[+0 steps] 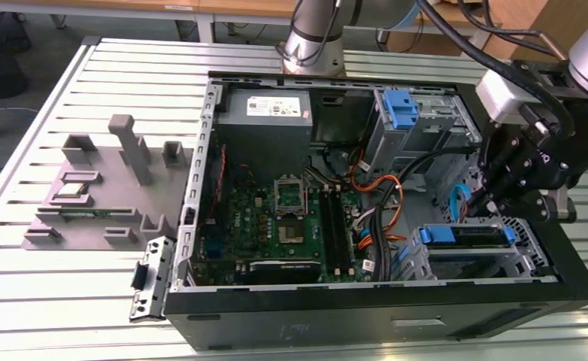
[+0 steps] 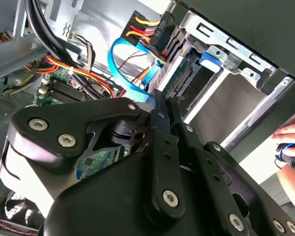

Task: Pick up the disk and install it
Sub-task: 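Insert the first disk wire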

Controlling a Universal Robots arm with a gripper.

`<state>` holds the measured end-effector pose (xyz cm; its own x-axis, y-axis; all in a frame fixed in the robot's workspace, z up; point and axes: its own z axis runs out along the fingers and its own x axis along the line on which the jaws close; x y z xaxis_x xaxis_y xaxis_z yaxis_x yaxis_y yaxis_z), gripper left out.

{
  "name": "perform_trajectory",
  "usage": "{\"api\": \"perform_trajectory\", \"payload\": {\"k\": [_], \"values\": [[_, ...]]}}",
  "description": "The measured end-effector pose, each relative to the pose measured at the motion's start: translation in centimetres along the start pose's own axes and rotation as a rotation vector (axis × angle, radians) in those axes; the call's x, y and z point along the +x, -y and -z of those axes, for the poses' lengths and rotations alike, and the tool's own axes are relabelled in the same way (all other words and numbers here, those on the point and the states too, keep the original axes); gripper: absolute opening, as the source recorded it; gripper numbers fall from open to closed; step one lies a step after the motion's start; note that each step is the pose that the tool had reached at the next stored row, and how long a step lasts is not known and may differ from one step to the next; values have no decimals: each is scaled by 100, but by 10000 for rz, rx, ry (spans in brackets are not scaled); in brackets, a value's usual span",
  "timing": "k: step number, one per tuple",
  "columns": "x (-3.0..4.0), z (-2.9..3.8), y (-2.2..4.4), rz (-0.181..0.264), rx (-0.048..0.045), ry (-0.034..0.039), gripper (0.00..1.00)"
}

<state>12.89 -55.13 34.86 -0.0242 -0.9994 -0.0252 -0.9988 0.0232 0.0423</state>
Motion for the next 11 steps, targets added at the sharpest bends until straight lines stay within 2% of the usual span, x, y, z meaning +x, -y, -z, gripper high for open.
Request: {"api": "perform_trajectory", "payload": {"k": [4,11], "values": [[2,-21,-39,8,336,6,16],[41,-41,-84,16,653,12,16]]}}
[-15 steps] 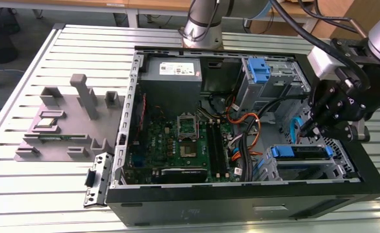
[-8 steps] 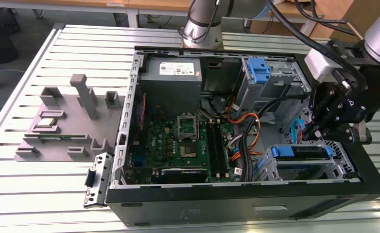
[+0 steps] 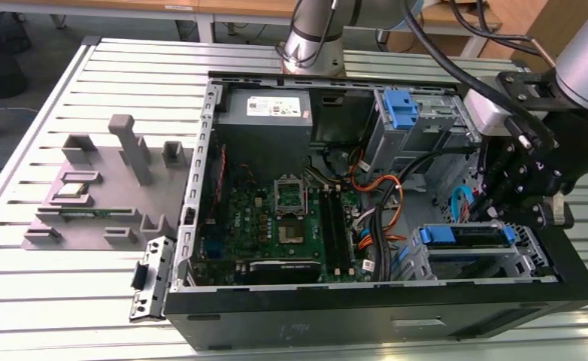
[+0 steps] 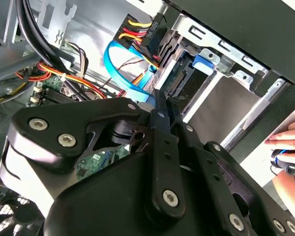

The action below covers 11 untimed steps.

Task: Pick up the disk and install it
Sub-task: 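Insert the first disk wire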

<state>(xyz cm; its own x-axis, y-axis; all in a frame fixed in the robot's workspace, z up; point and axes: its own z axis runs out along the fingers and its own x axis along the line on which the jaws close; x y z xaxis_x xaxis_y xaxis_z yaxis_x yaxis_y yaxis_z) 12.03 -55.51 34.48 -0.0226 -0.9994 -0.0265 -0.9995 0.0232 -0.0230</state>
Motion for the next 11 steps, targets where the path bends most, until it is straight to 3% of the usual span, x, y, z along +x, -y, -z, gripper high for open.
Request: {"api": "perform_trajectory", "payload": {"k": [11], "values": [[61,-43,-48,7,245,6,16]]}}
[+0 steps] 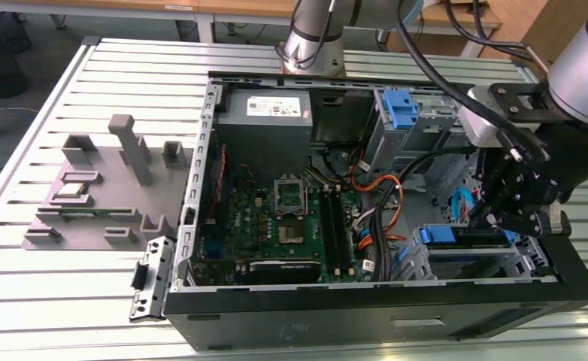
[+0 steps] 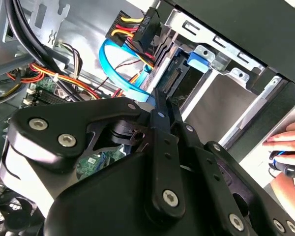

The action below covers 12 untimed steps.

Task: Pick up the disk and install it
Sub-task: 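Insert the first disk wire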

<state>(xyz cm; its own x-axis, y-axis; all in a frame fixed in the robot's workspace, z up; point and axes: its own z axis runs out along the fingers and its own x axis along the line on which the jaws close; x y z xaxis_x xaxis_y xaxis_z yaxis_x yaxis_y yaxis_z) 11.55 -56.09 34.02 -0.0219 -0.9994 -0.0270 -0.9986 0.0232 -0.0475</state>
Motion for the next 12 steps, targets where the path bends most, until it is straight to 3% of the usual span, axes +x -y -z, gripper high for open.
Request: {"api": "perform_trajectory", "payload": {"k": [12], "values": [[30,-31,-17,2,44,0,16]]}}
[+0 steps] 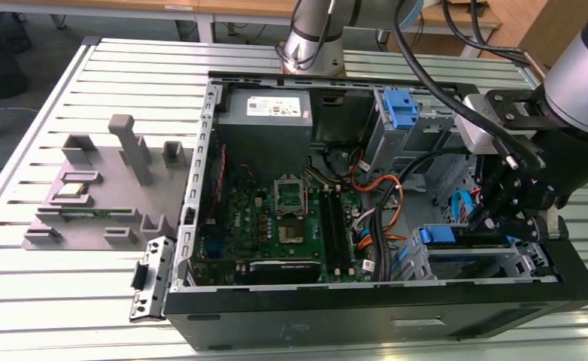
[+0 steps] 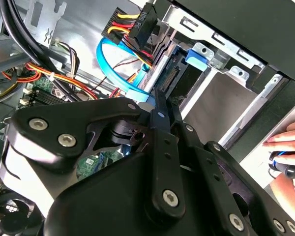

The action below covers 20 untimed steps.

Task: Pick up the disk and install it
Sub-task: 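Insert the first disk wire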

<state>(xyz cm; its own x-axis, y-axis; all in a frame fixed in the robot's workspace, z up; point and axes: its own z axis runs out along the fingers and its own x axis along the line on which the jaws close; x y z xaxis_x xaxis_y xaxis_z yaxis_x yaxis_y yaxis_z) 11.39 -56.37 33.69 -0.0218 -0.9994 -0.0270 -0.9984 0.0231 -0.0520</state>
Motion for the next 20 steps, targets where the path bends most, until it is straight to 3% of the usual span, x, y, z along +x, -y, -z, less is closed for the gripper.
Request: {"api": "perform_trajectory", "payload": {"k": [20], "values": [[3,-95,-7,5,0,-3,16]]}}
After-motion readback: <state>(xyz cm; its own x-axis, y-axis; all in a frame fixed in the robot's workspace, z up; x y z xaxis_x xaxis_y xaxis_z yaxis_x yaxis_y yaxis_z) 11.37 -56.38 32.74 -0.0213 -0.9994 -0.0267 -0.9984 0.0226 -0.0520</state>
